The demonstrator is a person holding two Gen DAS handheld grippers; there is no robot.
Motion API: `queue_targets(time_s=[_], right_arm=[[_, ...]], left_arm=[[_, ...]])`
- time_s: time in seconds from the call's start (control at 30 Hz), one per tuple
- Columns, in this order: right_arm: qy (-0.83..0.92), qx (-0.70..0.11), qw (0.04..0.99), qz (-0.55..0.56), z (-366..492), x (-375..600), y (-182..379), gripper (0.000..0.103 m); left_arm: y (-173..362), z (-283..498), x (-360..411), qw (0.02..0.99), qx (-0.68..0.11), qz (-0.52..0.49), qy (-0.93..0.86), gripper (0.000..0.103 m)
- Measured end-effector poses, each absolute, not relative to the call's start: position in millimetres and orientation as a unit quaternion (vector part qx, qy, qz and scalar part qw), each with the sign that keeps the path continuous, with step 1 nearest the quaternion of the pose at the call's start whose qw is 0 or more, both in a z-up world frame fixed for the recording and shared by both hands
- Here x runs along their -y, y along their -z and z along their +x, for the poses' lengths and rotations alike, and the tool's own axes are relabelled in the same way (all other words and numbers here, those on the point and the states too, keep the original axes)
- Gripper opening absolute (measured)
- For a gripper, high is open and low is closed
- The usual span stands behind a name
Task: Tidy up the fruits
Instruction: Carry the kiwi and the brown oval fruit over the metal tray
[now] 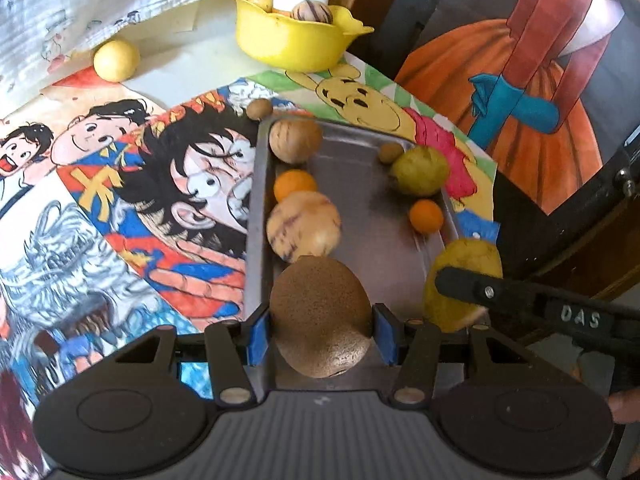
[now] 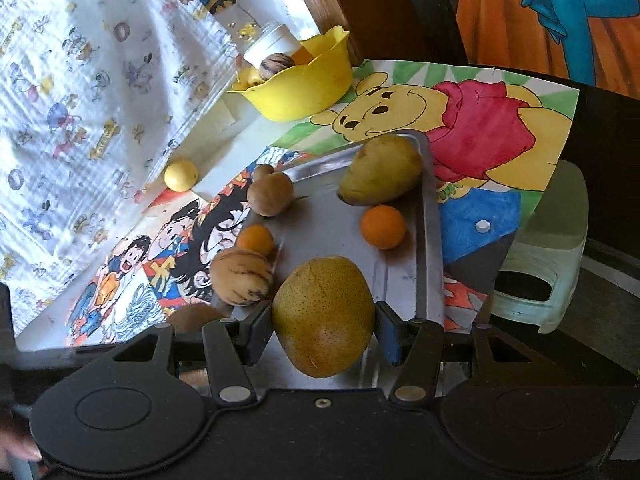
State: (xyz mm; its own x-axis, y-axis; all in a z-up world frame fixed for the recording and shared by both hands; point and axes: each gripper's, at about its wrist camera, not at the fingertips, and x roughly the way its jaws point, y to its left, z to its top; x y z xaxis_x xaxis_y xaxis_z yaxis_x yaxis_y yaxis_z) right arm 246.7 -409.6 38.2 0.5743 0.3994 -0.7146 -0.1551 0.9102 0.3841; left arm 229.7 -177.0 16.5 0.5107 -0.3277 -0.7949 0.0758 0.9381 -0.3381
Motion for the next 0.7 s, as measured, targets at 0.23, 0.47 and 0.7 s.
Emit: queue_targets(time_s=[0.23,0.47,0.7], right_arm=[[-0.166,-0.423,0.886,0.094,254,403,-31,0.056],[-0.187,-0.416,0.888,0.06,265,400,-29,0.056],[-0.189,-0.407,0.893,0.038,270,400,-28,0.056]], left_arm=[[-10,226,191,0.868,-0.473,-0.11,0.101,0.057],[-7,227,193,0.878,-0.459,-0.094,0.093,0.057],[-4,231,193,0.882,-0.452,-0.097,0.093,0.057]])
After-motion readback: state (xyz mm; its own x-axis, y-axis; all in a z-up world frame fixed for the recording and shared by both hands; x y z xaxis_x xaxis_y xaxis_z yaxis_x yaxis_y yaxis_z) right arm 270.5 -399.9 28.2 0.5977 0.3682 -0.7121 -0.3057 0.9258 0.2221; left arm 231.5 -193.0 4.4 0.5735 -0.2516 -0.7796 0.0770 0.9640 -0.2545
